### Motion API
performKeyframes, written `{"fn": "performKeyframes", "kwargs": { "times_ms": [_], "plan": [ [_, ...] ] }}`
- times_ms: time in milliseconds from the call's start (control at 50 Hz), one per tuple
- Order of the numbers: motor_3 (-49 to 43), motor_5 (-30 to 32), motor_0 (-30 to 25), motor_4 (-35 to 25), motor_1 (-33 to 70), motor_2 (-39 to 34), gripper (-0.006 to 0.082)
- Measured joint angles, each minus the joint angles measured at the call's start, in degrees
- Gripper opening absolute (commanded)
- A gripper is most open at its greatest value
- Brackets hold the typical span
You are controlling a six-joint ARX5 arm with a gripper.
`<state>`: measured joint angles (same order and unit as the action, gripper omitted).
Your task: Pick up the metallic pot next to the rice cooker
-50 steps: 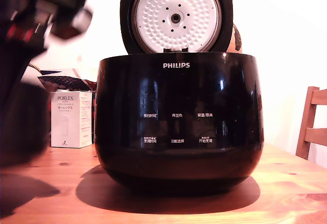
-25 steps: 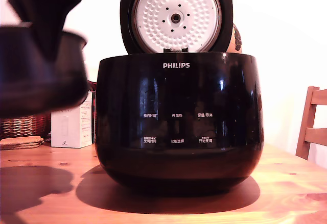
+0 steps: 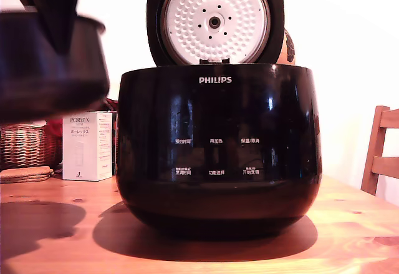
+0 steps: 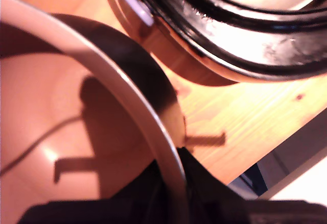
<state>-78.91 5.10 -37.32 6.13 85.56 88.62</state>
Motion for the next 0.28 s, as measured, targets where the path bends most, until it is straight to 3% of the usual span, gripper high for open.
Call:
{"fn": "performKeyframes", "kwargs": {
  "times_ms": [280],
  "plan": [
    [-0.2, 0.2, 0.0, 0.0, -2.0, 0.0, -0.0021]
  ]
}}
